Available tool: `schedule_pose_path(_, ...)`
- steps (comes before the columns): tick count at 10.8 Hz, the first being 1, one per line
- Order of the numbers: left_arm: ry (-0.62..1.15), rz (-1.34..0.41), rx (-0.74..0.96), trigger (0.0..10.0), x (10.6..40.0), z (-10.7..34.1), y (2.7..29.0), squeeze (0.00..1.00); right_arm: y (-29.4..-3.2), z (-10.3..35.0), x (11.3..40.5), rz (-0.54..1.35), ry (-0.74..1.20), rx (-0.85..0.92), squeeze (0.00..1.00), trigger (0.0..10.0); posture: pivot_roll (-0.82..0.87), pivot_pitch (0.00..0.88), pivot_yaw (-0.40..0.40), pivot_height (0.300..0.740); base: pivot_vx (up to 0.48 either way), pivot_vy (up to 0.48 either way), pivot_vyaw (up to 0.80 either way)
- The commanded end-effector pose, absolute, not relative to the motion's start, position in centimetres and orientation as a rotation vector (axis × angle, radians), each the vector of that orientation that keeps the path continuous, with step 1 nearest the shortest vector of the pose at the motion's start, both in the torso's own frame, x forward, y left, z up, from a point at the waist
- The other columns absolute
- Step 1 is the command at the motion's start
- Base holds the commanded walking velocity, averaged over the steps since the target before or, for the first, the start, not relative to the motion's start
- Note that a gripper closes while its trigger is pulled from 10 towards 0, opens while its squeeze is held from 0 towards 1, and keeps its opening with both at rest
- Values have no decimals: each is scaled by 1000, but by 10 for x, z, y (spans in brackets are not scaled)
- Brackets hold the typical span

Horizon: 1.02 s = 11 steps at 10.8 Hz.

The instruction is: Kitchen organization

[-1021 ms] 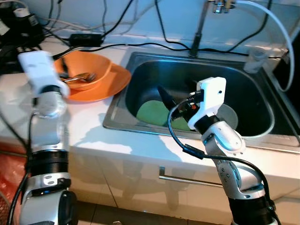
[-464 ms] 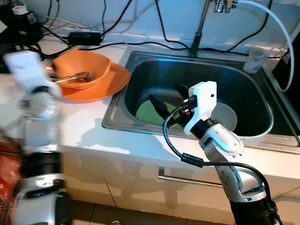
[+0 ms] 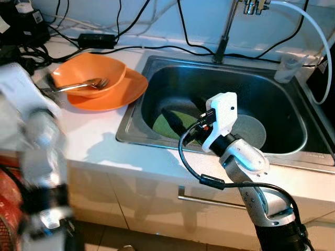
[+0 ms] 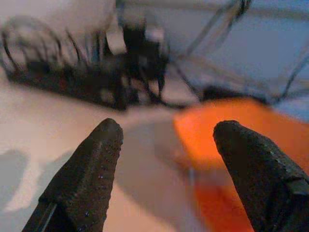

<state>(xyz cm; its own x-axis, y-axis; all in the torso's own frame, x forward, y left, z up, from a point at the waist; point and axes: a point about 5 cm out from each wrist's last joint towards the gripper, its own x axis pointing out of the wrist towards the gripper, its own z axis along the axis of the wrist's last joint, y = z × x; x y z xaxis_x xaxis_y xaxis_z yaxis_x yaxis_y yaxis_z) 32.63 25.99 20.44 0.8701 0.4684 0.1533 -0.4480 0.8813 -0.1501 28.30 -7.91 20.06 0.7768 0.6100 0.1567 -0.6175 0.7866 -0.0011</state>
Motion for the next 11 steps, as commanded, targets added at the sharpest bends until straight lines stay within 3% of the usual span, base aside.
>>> schedule_pose_path(1, -195, 477, -130, 10000, 325, 208, 257, 0, -80, 202, 284, 667, -157, 49, 0, 10000, 9, 67, -40, 740, 0, 0, 0)
schedule_pose_path(8, -172, 377, -416, 10000, 337, 206, 240, 0, -81, 202, 285, 645, -160, 38, 0, 10000, -2, 66, -36, 740, 0, 0, 0)
schedule_pose_path(11, -140, 355, -457, 10000, 339, 200, 234, 0, -82, 202, 285, 637, -162, 39, 0, 10000, -7, 67, -33, 740, 0, 0, 0)
